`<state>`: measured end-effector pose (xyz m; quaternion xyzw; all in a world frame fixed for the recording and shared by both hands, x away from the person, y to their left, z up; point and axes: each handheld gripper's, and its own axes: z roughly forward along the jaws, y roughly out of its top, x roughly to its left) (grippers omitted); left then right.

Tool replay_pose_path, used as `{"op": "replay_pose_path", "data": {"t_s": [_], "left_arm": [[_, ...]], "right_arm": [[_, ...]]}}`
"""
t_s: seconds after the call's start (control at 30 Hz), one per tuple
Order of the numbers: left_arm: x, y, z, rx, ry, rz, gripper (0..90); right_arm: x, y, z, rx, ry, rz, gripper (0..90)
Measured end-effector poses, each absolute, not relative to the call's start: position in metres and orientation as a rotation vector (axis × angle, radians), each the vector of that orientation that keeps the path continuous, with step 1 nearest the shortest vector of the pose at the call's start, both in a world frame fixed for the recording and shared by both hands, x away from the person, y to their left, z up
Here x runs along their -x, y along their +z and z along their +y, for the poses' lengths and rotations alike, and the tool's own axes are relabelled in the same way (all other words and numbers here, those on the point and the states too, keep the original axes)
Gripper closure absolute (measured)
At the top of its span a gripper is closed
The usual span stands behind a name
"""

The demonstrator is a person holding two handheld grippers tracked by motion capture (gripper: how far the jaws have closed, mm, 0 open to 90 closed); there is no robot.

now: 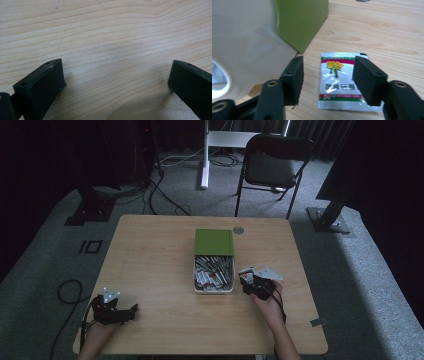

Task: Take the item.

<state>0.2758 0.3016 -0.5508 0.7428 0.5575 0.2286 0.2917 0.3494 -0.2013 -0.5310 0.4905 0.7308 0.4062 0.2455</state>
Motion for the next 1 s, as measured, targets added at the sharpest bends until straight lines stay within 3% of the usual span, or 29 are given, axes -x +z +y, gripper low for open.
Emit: {"op": "replay_pose_path", "data": {"t_s": [0.4, 1.0], "left_arm": [[-0.276, -0.551, 0.302, -1.98, 0.609, 1.486, 1.4], [-0.276, -0.551, 0.302, -1.982, 0.609, 1.485, 1.4]], "right_arm": [[-0.336, -0.526, -0.234, -1.398, 1.099, 1.924, 25.3], [-0.315, -0.534, -0.275, -1.51, 1.052, 1.858, 18.7]]}}
